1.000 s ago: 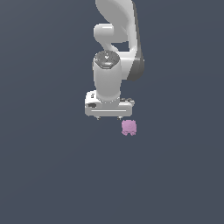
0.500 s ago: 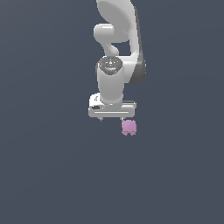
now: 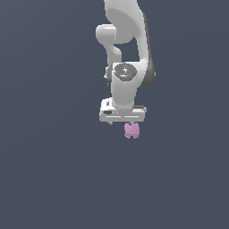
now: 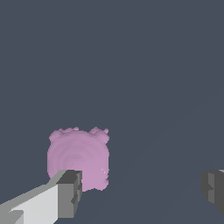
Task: Pick up the object and move it to a goal position.
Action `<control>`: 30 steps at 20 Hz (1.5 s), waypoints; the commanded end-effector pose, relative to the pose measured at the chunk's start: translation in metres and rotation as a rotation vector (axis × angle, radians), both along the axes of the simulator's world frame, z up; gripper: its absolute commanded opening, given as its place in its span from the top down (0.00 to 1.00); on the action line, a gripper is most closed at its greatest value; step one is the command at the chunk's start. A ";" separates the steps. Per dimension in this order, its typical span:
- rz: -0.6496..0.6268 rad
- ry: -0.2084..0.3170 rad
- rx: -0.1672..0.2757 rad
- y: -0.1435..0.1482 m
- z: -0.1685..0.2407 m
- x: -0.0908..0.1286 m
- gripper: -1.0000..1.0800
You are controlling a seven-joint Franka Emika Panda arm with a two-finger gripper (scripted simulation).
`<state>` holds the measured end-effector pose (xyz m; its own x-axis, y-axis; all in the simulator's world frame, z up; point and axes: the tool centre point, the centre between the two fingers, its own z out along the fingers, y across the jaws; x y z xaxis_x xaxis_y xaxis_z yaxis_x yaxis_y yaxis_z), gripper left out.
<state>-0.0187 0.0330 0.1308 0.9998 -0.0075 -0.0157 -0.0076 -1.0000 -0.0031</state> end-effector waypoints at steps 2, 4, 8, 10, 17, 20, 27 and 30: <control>-0.002 -0.006 -0.002 0.026 -0.016 -0.007 0.04; -0.003 -0.009 -0.003 0.039 -0.024 -0.011 0.04; -0.005 -0.013 -0.003 0.058 -0.036 -0.017 0.04; -0.006 -0.015 -0.003 0.063 -0.039 -0.019 0.04; -0.004 -0.014 -0.003 0.065 -0.043 -0.020 0.04; -0.004 -0.014 -0.003 0.065 -0.052 -0.021 0.04; -0.005 -0.015 -0.003 0.066 -0.084 -0.022 0.04; -0.006 -0.016 -0.003 0.066 -0.090 -0.021 0.04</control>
